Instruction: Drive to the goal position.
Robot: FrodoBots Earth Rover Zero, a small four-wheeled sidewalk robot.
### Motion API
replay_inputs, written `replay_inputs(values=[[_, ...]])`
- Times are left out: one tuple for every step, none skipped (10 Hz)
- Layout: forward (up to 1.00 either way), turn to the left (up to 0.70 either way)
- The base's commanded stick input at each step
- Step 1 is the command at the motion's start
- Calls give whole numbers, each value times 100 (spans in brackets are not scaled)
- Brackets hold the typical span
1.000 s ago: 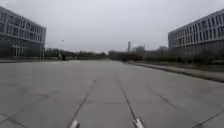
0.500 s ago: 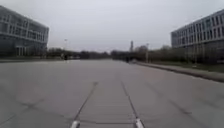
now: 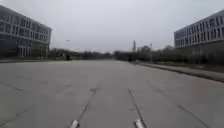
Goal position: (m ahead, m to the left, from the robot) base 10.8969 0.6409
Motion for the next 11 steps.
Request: replay_inputs(values=[[100,2],[100,24],[100,42],[100,42],[100,2],[100,2],[100,2],[100,2],[100,2],[100,2],[100,2]])
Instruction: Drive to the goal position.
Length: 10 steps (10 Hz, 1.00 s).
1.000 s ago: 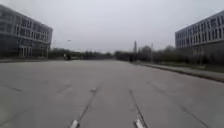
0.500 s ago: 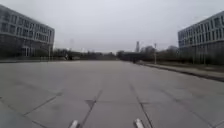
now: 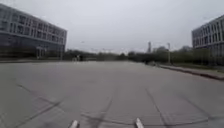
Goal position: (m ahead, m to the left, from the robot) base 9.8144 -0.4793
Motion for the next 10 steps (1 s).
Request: replay_inputs(values=[[100,2],[100,2],[100,2],[100,2],[100,2],[100,2],[100,2],[100,2],[100,2],[100,2]])
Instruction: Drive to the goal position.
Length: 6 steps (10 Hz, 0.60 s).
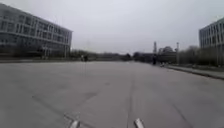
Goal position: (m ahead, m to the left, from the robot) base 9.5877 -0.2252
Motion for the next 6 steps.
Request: replay_inputs(values=[[100,2],[100,2],[100,-38],[100,-38],[100,-38],[100,-38]])
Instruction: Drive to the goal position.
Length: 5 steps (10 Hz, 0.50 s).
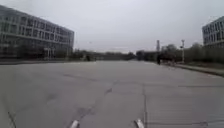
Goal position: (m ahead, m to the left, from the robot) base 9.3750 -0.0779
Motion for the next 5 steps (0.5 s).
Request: replay_inputs(values=[[100,-38],[100,-5],[100,2],[100,2],[100,2]])
